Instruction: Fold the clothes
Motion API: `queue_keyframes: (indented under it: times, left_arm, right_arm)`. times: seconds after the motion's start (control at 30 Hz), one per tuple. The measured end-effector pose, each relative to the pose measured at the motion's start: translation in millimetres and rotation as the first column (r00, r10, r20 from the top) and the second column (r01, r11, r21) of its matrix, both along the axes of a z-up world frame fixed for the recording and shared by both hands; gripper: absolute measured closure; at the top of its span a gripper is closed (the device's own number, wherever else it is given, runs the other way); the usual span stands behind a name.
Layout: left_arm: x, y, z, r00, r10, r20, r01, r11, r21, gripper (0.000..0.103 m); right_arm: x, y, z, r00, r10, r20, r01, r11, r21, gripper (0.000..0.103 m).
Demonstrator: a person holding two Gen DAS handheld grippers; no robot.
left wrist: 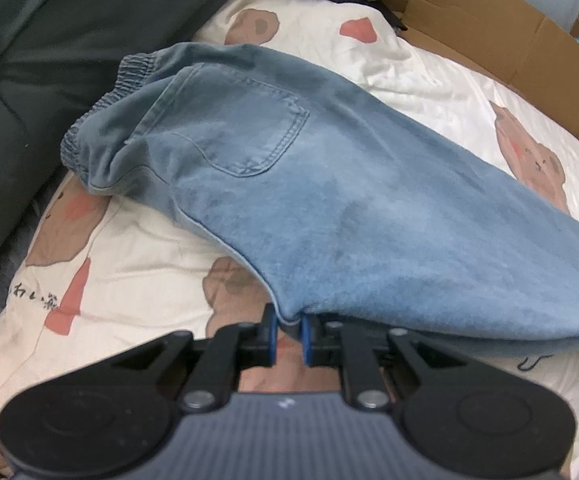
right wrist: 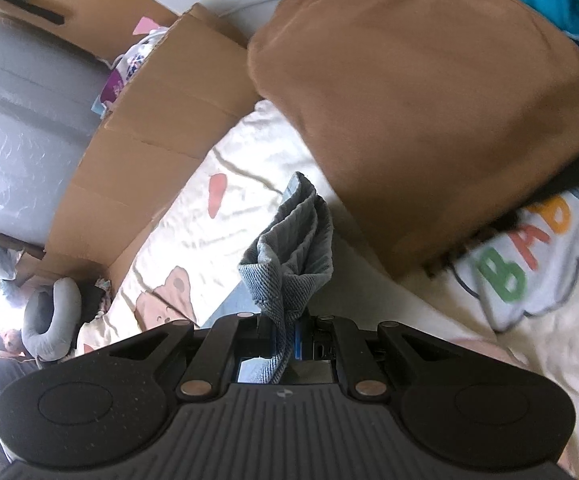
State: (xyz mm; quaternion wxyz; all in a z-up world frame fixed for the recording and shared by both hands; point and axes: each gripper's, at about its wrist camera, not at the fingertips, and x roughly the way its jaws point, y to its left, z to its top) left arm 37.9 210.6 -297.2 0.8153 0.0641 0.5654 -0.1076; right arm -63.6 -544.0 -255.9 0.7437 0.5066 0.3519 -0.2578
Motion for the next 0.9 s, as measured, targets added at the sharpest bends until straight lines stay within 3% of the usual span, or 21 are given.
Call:
queue_keyframes:
  times: [0.5,0.9]
  left_arm:
    - [-13.1,-1.5,1.1,0.999,-0.032,-0.034,0.033,0.999,0.026,0.091]
    - [-2.1,3.4,4.0,0.997,-0.048,-0.064,0.050,0.999,0.022,0.091]
  right_arm:
    - [-86.6,6.1,-5.1,0.998,-0.068,-0.016,0.068,0.998,0.004,0.096]
    - [-154.0,17.6,-11.4,0.994,-0.092,-0.059,0.093,0.996,0.012,0.096]
